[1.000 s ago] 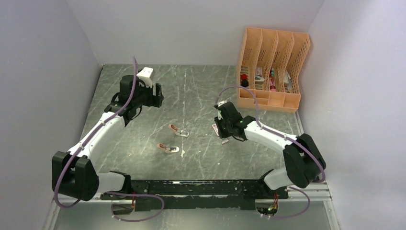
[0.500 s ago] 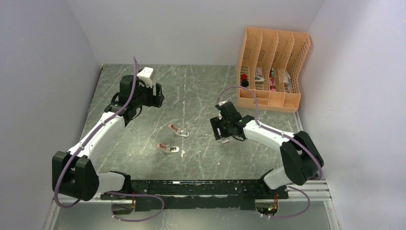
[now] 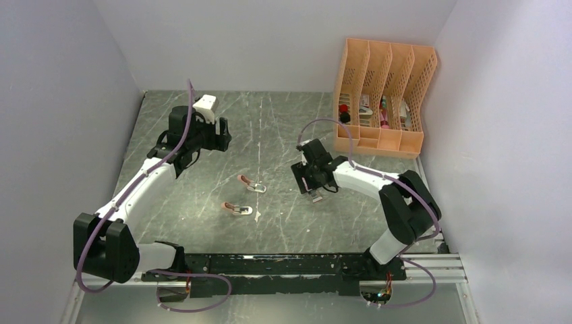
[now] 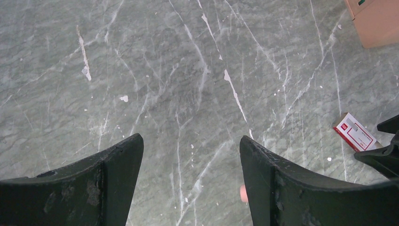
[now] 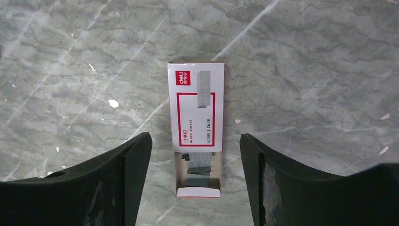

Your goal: Load the staples into the stapler

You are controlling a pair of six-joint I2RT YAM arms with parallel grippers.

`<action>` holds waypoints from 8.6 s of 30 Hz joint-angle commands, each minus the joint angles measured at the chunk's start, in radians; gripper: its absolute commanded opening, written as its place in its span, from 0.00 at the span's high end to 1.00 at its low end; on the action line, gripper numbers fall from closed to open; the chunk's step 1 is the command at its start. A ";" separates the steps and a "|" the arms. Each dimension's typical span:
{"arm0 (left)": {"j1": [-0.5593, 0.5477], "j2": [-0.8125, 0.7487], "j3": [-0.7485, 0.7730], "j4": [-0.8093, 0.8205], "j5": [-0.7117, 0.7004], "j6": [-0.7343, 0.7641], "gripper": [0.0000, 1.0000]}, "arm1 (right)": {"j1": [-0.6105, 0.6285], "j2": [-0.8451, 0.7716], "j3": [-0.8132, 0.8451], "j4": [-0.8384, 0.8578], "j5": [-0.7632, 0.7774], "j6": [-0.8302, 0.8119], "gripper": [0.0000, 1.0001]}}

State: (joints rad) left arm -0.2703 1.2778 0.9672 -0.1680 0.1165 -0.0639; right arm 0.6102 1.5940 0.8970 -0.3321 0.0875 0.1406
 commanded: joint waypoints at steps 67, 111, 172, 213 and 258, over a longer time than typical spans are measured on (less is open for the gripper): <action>-0.003 -0.030 -0.012 0.019 -0.012 0.006 0.21 | 0.100 0.223 0.330 0.148 -0.067 -0.067 0.38; -0.003 -0.034 -0.017 0.005 -0.034 0.015 0.21 | 0.062 0.224 0.233 0.074 -0.231 -0.346 0.71; -0.003 -0.034 -0.021 0.004 -0.048 0.016 0.21 | 0.060 0.206 0.263 0.085 -0.216 -0.337 0.77; -0.003 -0.026 -0.019 0.002 -0.056 0.016 0.22 | 0.060 0.264 0.264 0.092 -0.208 -0.334 0.63; -0.003 -0.026 -0.019 0.001 -0.055 0.015 0.22 | 0.056 0.225 0.277 0.086 -0.217 -0.326 0.73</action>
State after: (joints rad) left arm -0.2703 1.2652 0.9543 -0.1692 0.0723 -0.0570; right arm 0.6704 1.8580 1.1519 -0.2310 -0.1272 -0.1909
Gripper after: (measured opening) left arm 0.786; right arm 0.276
